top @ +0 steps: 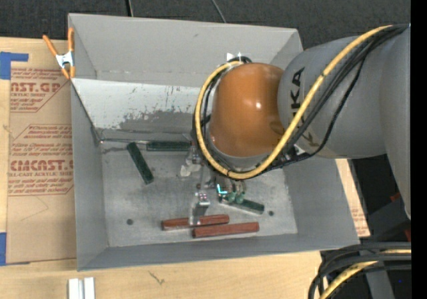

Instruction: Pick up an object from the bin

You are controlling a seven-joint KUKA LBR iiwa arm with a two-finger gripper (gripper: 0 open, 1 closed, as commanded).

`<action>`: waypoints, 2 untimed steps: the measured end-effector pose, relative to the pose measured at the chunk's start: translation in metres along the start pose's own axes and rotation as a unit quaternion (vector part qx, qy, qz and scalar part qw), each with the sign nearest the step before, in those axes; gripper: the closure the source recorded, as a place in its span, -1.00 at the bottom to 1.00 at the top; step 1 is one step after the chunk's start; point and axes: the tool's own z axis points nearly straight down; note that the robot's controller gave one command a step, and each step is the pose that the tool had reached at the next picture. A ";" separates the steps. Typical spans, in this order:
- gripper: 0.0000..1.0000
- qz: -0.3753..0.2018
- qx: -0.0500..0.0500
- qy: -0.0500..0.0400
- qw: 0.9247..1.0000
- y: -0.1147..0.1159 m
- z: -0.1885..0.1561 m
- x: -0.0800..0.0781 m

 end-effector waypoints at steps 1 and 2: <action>-1.00 0.001 -0.001 -0.003 1.000 0.000 -0.003 -0.002; 1.00 -0.021 -0.002 -0.006 1.000 -0.007 0.105 0.009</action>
Offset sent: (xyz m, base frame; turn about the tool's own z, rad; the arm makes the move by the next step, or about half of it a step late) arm -0.0129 -0.0094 -0.1110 -0.0408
